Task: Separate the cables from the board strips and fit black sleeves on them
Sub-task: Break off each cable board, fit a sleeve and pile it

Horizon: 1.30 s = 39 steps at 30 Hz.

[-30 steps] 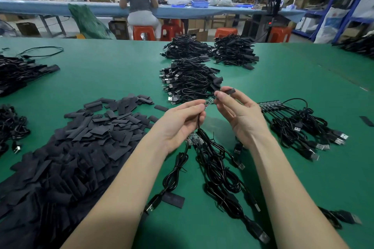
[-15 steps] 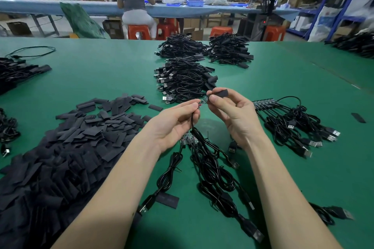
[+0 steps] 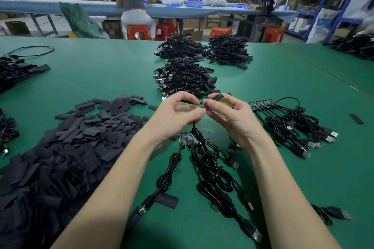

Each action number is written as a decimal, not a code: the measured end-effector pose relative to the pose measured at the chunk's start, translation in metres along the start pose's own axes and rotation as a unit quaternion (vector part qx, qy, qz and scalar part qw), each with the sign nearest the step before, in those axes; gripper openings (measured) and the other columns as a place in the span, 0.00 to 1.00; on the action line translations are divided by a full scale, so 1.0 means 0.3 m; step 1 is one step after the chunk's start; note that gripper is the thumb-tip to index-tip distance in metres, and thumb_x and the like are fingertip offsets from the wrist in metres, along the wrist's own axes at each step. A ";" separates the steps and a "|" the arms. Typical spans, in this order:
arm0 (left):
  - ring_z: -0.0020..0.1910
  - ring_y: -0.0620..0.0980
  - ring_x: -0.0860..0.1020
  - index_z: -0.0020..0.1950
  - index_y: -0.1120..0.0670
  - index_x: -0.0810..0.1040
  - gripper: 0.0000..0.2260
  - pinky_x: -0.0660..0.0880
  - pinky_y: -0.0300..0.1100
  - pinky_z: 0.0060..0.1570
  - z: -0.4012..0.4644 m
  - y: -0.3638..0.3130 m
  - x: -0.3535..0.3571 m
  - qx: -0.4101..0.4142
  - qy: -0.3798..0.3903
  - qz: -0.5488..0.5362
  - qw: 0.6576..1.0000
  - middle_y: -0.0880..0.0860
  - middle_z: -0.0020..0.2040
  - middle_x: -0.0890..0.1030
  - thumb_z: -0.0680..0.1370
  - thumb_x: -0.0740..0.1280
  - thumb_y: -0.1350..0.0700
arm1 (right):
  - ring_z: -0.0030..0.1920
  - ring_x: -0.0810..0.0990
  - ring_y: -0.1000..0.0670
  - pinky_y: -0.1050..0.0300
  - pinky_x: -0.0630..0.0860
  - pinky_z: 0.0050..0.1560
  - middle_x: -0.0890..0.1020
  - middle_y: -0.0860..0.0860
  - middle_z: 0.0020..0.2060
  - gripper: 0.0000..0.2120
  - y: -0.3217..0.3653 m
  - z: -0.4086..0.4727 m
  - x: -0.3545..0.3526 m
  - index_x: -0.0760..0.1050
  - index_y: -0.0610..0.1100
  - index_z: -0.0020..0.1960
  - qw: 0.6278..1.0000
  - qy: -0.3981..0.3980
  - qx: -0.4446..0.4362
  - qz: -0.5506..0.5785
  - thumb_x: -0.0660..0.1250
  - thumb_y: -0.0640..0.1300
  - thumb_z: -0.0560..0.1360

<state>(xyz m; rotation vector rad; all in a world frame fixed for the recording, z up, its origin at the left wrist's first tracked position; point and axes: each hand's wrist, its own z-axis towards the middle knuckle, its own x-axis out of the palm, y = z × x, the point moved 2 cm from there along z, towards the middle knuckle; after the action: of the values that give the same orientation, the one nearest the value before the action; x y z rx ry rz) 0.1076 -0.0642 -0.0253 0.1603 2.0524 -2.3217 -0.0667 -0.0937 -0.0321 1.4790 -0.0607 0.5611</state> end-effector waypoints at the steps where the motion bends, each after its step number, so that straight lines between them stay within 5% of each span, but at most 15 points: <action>1: 0.42 0.47 0.85 0.52 0.54 0.80 0.09 0.79 0.35 0.47 0.000 -0.001 -0.004 0.019 0.000 0.049 0.999 0.53 0.46 0.85 0.74 0.76 0.59 | 0.47 0.85 0.50 0.62 0.81 0.49 0.86 0.43 0.46 0.08 0.001 0.001 -0.005 0.86 0.44 0.44 1.000 -0.006 0.007 0.011 0.78 0.40 0.65; 9: 0.42 0.48 0.86 0.48 0.55 0.84 0.07 0.82 0.40 0.48 -0.006 -0.010 0.008 0.123 -0.023 0.096 0.987 0.52 0.42 0.87 0.73 0.77 0.62 | 0.43 0.86 0.51 0.65 0.81 0.46 0.87 0.43 0.44 0.04 -0.003 0.006 -0.024 0.87 0.41 0.41 0.997 -0.045 0.038 0.040 0.76 0.42 0.69; 24: 0.40 0.50 0.86 0.46 0.59 0.86 0.05 0.81 0.38 0.45 -0.008 -0.001 0.014 0.137 -0.020 0.068 0.988 0.53 0.40 0.87 0.72 0.78 0.63 | 0.40 0.83 0.52 0.64 0.80 0.45 0.85 0.44 0.41 0.09 -0.020 0.002 -0.013 0.86 0.40 0.42 0.999 -0.023 0.033 -0.027 0.78 0.46 0.67; 29: 0.40 0.47 0.85 0.46 0.56 0.86 0.05 0.79 0.36 0.44 0.000 0.006 0.021 0.117 -0.017 0.034 0.992 0.52 0.40 0.87 0.73 0.77 0.62 | 0.35 0.81 0.53 0.65 0.80 0.43 0.85 0.45 0.38 0.06 -0.012 -0.001 -0.010 0.86 0.42 0.42 0.998 -0.052 0.007 -0.043 0.77 0.45 0.70; 33: 0.39 0.47 0.85 0.46 0.57 0.83 0.05 0.79 0.36 0.43 0.007 0.017 0.031 0.056 -0.001 -0.043 0.997 0.55 0.39 0.87 0.74 0.75 0.65 | 0.40 0.84 0.47 0.60 0.81 0.44 0.87 0.39 0.44 0.13 -0.014 -0.001 -0.012 0.82 0.44 0.58 0.995 -0.096 -0.028 -0.030 0.76 0.40 0.74; 39: 0.37 0.50 0.84 0.45 0.57 0.83 0.06 0.81 0.38 0.44 0.002 0.031 0.053 0.021 -0.028 -0.108 0.994 0.60 0.40 0.86 0.72 0.76 0.65 | 0.42 0.86 0.48 0.59 0.82 0.45 0.87 0.41 0.42 0.12 -0.026 -0.001 0.018 0.82 0.44 0.58 0.989 -0.115 -0.082 -0.049 0.76 0.39 0.74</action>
<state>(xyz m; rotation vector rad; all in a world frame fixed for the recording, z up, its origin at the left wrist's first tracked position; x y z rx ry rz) 0.0928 -0.0655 -0.0358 -0.1312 2.0909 -2.4583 -0.0589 -0.0916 -0.0373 1.3731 -0.2089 0.2978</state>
